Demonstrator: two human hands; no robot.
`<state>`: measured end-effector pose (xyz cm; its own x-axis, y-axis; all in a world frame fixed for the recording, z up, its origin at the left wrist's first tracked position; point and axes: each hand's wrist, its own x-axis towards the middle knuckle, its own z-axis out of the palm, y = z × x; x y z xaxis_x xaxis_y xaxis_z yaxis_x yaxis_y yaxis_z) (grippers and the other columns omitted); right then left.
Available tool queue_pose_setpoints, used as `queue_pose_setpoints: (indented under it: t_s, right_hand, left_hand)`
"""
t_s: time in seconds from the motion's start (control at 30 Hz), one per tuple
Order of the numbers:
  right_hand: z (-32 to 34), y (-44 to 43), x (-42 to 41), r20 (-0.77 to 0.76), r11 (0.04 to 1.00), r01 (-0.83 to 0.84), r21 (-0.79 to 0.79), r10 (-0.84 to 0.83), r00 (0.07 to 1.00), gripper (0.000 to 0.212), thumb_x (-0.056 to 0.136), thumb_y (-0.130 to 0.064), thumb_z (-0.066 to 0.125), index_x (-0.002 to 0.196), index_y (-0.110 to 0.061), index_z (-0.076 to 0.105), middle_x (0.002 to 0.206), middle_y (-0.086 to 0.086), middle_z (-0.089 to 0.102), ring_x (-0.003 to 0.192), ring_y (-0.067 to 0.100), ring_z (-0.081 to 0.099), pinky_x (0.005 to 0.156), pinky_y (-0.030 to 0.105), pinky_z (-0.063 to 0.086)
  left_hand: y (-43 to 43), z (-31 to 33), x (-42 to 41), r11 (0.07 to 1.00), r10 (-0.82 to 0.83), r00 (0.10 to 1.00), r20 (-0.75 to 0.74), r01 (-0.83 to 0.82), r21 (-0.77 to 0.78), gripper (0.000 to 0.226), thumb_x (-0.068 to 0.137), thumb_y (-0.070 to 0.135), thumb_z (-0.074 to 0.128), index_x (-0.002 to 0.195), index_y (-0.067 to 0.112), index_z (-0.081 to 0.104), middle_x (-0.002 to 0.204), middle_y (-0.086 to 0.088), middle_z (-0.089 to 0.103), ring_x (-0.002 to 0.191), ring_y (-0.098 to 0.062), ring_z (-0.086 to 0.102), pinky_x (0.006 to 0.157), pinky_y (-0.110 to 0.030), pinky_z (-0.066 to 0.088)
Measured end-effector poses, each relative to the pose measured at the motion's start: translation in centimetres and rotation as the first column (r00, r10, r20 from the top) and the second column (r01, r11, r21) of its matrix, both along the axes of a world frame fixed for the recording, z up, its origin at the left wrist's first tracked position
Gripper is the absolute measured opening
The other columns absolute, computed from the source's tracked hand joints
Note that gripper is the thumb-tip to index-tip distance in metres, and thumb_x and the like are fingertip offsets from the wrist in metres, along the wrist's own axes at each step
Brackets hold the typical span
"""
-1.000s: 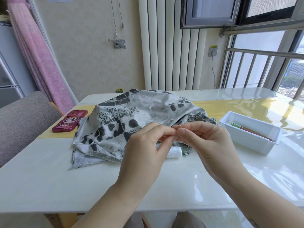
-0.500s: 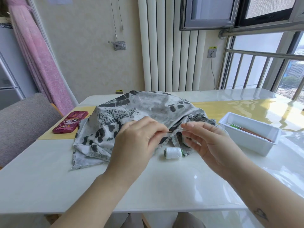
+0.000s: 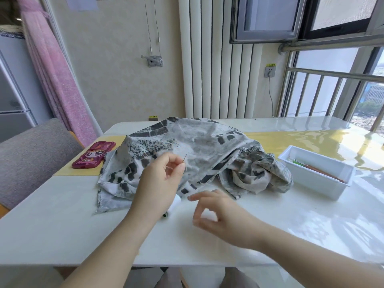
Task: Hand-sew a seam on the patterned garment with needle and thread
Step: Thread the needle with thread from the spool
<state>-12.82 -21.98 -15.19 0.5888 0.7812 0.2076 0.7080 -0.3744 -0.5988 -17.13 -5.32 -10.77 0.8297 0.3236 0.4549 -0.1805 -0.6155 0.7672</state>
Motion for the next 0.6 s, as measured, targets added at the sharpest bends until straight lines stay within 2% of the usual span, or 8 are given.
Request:
queue_pose_setpoints:
  t_s: [0.07,0.13,0.2,0.27,0.37,0.47,0.5,0.6]
  right_hand:
    - [-1.0,1.5,-0.4,0.07,0.999,-0.037,-0.023,0.039,0.997,0.007,0.091,-0.029,0.059,0.088,-0.025,0.064,0.14,-0.01,0.044,0.122,0.011,0.04,0.088,0.015,0.029]
    - [-1.3,2.7,-0.2,0.033,1.0,-0.027,-0.009,0.028,0.999,0.007,0.091,-0.027,0.059,0.089,-0.022,0.064,0.143,-0.008,0.041,0.118,0.009,0.045,0.08,0.009,0.028]
    - [-1.2,3.6,0.1,-0.008,1.0,-0.021,-0.009,0.021,1.0,0.007,0.09,-0.025,0.061,0.089,-0.02,0.065,0.144,-0.006,0.039,0.099,0.0,0.049,0.075,0.002,0.026]
    - [-1.2,4.5,0.2,-0.025,0.999,-0.021,-0.025,0.02,0.999,0.007,0.089,-0.025,0.062,0.09,-0.02,0.067,0.145,-0.003,0.036,0.104,0.002,0.052,0.075,0.007,0.029]
    - [-1.3,5.3,0.3,-0.05,0.999,0.003,-0.044,-0.005,0.999,0.009,0.088,-0.023,0.062,0.092,-0.017,0.068,0.141,0.002,0.038,0.124,0.009,0.046,0.076,0.014,0.032]
    - [-1.1,5.1,0.5,-0.069,0.999,0.026,-0.04,-0.029,0.997,0.006,0.087,-0.022,0.065,0.087,-0.018,0.069,0.127,0.005,0.049,0.111,0.013,0.052,0.076,0.018,0.036]
    - [-1.0,4.8,0.6,-0.072,0.999,0.02,-0.042,-0.023,0.997,0.005,0.086,-0.023,0.065,0.083,-0.022,0.069,0.122,0.006,0.052,0.106,0.014,0.053,0.075,0.017,0.037]
    - [-0.8,3.2,1.0,-0.038,0.997,0.036,-0.072,-0.038,0.999,0.007,0.085,-0.024,0.067,0.079,-0.027,0.069,0.123,0.002,0.055,0.12,0.003,0.043,0.073,0.005,0.032]
  left_hand:
    - [0.3,-1.7,0.1,0.973,0.023,0.997,-0.073,-0.039,-0.226,0.013,0.093,0.019,0.057,0.084,0.028,0.058,0.078,0.008,0.061,0.07,-0.001,0.055,0.07,-0.013,0.042]
    - [0.9,-2.9,0.0,0.892,0.027,0.99,-0.139,-0.087,-0.443,0.01,0.095,0.019,0.056,0.087,0.023,0.058,0.077,0.004,0.059,0.074,-0.01,0.053,0.075,-0.025,0.043]
    - [1.4,-3.1,-0.4,0.8,0.007,0.983,-0.185,-0.116,-0.589,0.01,0.096,0.017,0.054,0.087,0.019,0.058,0.074,0.002,0.054,0.072,-0.011,0.049,0.073,-0.029,0.042]
    - [1.7,-3.0,-0.9,0.707,-0.034,0.977,-0.209,-0.124,-0.696,0.012,0.096,0.015,0.054,0.085,0.018,0.058,0.07,0.0,0.052,0.07,-0.011,0.049,0.074,-0.029,0.046]
    - [1.5,-2.6,-1.4,0.586,-0.118,0.972,-0.205,-0.099,-0.804,0.015,0.095,0.013,0.056,0.081,0.017,0.059,0.068,0.001,0.052,0.072,-0.012,0.051,0.082,-0.035,0.049]
    - [1.0,-2.4,-1.4,0.555,-0.157,0.969,-0.191,-0.074,-0.829,0.013,0.094,0.012,0.056,0.082,0.016,0.059,0.069,0.001,0.054,0.072,-0.012,0.053,0.083,-0.037,0.05]
    - [0.8,-2.3,-1.4,0.548,-0.17,0.968,-0.184,-0.062,-0.834,0.013,0.094,0.011,0.056,0.082,0.015,0.059,0.068,0.001,0.054,0.072,-0.012,0.053,0.081,-0.038,0.051]
    - [-0.2,-2.1,-1.0,0.51,-0.234,0.958,-0.164,-0.023,-0.86,0.013,0.093,0.011,0.056,0.081,0.014,0.058,0.064,0.002,0.055,0.074,-0.013,0.054,0.084,-0.044,0.051]
